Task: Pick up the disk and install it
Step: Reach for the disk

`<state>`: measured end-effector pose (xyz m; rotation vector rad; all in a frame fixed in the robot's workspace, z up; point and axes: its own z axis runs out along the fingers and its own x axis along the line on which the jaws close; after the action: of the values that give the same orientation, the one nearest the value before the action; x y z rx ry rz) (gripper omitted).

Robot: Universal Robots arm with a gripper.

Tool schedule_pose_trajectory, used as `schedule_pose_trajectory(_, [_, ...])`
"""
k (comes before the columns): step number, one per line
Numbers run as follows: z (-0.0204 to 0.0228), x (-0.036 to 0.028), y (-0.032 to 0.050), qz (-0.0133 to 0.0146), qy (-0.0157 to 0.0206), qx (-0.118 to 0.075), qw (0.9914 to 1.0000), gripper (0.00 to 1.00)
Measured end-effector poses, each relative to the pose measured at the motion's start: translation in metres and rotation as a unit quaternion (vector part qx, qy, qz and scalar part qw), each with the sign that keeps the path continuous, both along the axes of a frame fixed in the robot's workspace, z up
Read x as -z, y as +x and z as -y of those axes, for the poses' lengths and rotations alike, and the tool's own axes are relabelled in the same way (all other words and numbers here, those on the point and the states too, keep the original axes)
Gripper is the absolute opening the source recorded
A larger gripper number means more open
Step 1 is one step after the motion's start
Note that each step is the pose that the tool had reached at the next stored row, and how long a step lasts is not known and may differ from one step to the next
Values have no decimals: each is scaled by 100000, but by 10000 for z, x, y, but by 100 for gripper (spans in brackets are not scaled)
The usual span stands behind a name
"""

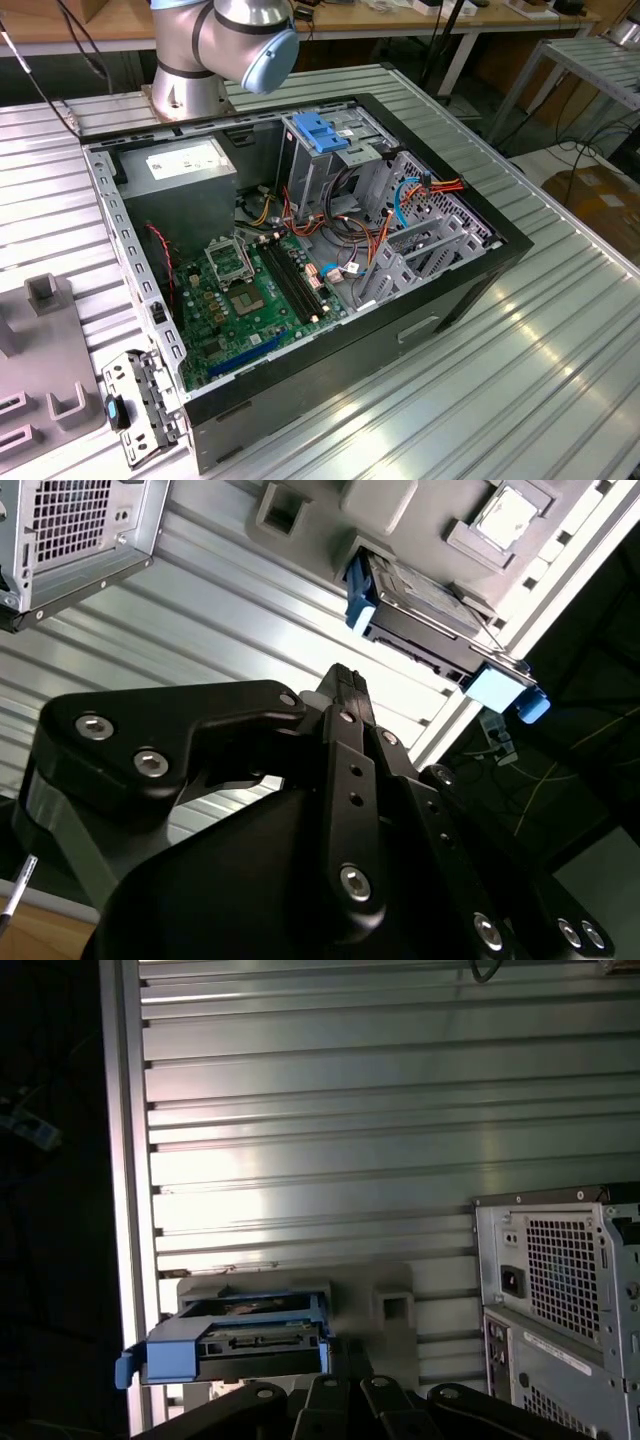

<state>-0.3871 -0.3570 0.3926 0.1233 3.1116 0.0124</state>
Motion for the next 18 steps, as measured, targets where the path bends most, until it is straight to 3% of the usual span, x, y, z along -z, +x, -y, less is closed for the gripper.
schedule_pose_trajectory(18, [-28, 0, -273, 0, -2, 6, 100000, 11])
